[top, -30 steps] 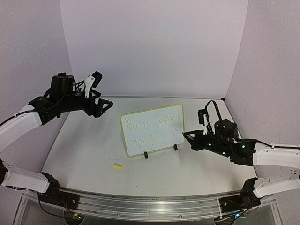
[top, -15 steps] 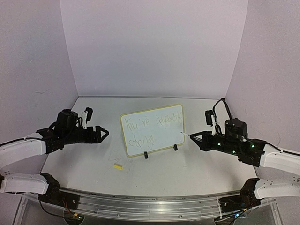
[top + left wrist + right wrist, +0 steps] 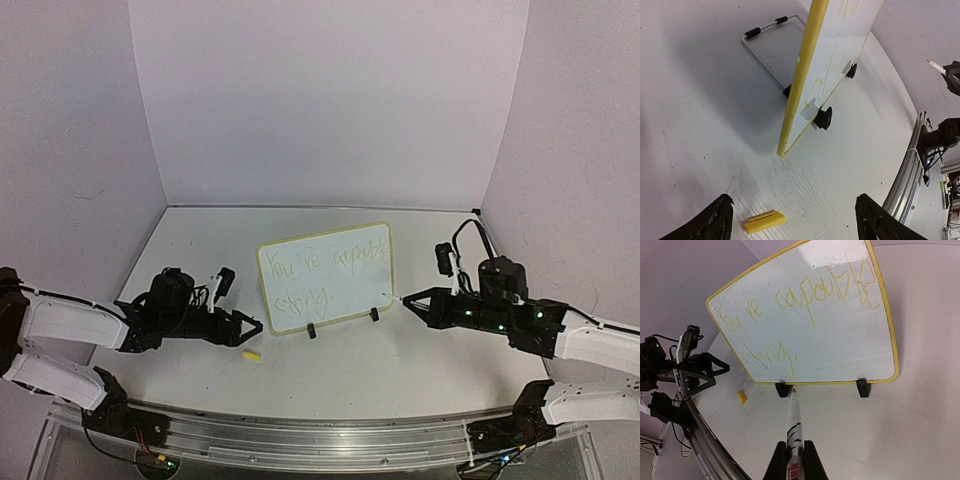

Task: Write a sentence on the whiteboard
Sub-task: Pick up the pen cap from the center of the board.

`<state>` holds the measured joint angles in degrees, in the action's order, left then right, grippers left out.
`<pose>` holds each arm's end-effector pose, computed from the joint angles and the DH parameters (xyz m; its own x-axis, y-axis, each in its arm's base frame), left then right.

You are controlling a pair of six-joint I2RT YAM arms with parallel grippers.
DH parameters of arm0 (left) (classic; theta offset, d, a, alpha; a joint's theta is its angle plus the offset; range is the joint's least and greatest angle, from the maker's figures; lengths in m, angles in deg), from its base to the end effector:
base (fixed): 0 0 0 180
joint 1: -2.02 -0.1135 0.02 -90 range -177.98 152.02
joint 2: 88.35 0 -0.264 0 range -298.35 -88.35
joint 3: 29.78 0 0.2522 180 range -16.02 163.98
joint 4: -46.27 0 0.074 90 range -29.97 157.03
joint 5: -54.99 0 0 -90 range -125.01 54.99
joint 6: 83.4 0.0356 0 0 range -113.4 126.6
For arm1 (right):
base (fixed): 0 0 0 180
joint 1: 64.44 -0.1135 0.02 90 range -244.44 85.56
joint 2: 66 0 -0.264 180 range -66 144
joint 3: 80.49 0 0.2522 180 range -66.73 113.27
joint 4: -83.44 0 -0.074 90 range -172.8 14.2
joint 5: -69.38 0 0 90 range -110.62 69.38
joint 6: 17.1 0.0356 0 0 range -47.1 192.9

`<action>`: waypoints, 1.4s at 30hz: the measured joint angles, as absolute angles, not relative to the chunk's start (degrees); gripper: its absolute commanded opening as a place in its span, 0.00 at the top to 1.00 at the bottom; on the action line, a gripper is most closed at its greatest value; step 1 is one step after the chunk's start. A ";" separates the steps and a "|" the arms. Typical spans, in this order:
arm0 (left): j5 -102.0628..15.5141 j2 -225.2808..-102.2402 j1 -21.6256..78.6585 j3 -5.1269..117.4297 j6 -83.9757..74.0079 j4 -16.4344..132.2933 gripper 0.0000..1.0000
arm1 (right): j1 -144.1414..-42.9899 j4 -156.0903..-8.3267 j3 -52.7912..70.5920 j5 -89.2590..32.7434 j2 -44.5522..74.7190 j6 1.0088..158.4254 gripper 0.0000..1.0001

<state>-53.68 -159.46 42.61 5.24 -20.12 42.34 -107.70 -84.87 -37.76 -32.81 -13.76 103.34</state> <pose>0.1669 -0.1580 0.1574 -0.7307 0.0651 -0.6795 0.5527 0.6408 -0.5328 0.1467 0.1484 0.2412 -0.6391 0.0786 -0.7651 -0.5677 0.6230 0.5382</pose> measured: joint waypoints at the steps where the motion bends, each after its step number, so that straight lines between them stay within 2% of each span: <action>1: -53.87 -160.17 42.69 4.83 -20.04 41.75 0.17 | -107.70 -84.87 -37.77 -32.95 -13.77 103.56 1.00; 14: -55.77 -168.76 45.35 4.21 -18.60 39.26 0.19 | -107.70 -84.85 -37.83 -33.63 -13.86 104.72 1.00; 24: -55.33 -169.30 48.21 4.30 -17.74 41.88 0.20 | -107.70 -84.83 -37.89 -33.68 -13.86 105.09 1.00; 31: -55.39 -169.28 54.30 5.90 -17.50 45.45 0.21 | -107.70 -84.85 -37.94 -33.72 -13.86 105.13 1.00; 35: -54.04 -169.28 58.24 7.23 -17.57 48.20 0.25 | -107.70 -84.87 -38.30 -33.72 -13.86 105.13 1.00; 42: -46.56 -168.05 59.66 9.09 -17.72 54.96 0.40 | -107.70 -84.45 -38.81 -33.69 -14.21 105.15 1.00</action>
